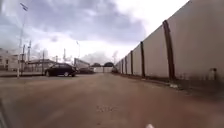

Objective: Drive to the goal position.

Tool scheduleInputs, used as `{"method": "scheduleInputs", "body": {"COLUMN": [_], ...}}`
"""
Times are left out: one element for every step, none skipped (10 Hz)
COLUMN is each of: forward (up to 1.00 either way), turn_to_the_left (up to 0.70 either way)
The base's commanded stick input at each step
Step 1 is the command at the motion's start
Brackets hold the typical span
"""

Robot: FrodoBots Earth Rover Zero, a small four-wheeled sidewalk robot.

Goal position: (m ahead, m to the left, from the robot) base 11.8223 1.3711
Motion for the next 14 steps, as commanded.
{"method": "scheduleInputs", "body": {"forward": [0.7,0.7,0.7,0.7,0.7,0.7,0.7,0.7,0.7,0.7,0.7,0.7,0.7,0.7], "turn_to_the_left": [0.0,0.0,-0.12,-0.28,-0.28,-0.23,-0.06,0.0,0.0,-0.28,-0.26,-0.11,0.0,0.0]}}
